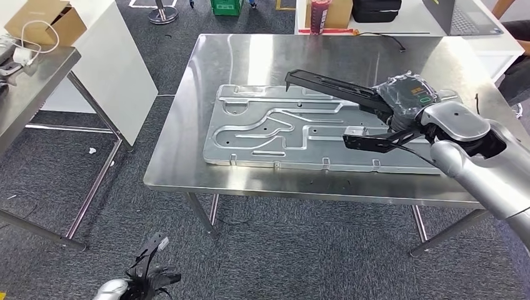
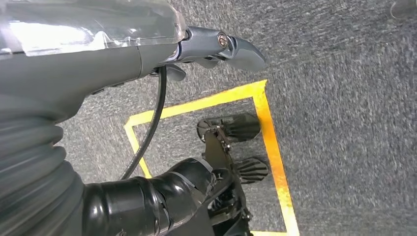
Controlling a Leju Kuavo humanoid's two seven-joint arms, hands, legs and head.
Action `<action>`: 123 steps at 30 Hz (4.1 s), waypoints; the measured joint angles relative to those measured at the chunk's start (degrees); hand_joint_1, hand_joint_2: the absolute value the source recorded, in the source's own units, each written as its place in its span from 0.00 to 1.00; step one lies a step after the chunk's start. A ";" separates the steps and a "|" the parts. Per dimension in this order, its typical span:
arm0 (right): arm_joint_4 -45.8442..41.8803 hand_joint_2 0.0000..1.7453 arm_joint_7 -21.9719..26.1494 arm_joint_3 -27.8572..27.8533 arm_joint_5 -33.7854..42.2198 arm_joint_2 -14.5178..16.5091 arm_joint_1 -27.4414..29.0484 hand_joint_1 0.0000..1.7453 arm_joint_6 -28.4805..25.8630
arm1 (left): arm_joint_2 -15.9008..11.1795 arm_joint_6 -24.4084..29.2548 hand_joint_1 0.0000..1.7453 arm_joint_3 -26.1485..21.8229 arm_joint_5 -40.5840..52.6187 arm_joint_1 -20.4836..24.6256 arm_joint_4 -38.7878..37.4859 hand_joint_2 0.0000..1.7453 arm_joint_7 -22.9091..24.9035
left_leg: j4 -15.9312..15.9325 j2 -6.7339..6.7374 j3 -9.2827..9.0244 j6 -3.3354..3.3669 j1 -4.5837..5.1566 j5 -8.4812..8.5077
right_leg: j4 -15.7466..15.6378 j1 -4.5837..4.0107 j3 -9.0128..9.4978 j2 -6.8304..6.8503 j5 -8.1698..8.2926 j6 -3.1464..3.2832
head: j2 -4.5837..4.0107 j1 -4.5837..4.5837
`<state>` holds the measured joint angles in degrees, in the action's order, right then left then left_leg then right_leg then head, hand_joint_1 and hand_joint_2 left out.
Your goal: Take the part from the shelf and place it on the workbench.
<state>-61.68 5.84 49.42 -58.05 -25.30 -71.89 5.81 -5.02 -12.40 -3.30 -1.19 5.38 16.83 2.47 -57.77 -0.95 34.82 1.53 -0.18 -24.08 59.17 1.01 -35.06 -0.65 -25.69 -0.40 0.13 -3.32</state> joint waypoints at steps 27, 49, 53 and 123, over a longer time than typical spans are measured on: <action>18.13 1.00 0.86 6.25 -5.62 12.17 5.96 1.00 -8.66 | -0.07 -0.86 0.00 -5.80 -0.28 -0.67 -1.11 1.00 -0.44 | 0.14 0.04 -0.12 -1.32 0.00 -0.25 | 0.00 -0.24 0.21 0.06 -0.31 0.50 | 0.00 0.03; 19.32 1.00 0.10 6.31 -9.62 14.88 6.84 1.00 -9.08 | 0.15 -1.16 0.00 -7.97 1.58 -1.14 -1.74 1.00 -0.62 | 1.68 -2.03 -2.55 0.13 -1.00 -0.58 | 12.49 0.63 -6.90 0.27 -3.20 -1.49 | 0.00 0.43; 19.64 1.00 0.15 6.25 -10.20 14.94 6.80 1.00 -9.10 | 0.19 -1.25 0.00 -8.51 2.04 -1.02 -1.84 1.00 -0.57 | -0.82 -4.19 -1.36 -1.48 -1.62 -2.24 | 1.65 1.35 -2.50 -3.34 1.55 -1.63 | 0.01 0.52; -21.06 0.00 -8.58 2.97 -12.07 17.81 16.08 0.00 -10.18 | 3.78 7.70 0.00 -13.42 10.60 -1.15 -2.21 1.00 0.08 | 1.06 1.77 0.80 1.04 0.06 1.87 | 14.46 -0.13 -3.39 0.78 -9.49 -0.18 | 0.00 0.57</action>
<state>-82.73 -2.74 52.39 -70.12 -7.50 -55.81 -4.37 -1.24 -4.70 -16.71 9.41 4.23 14.62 2.55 -56.71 0.82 35.62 2.56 -0.12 -22.21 73.62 0.87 -38.45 0.13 -35.18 -0.58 0.13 -2.75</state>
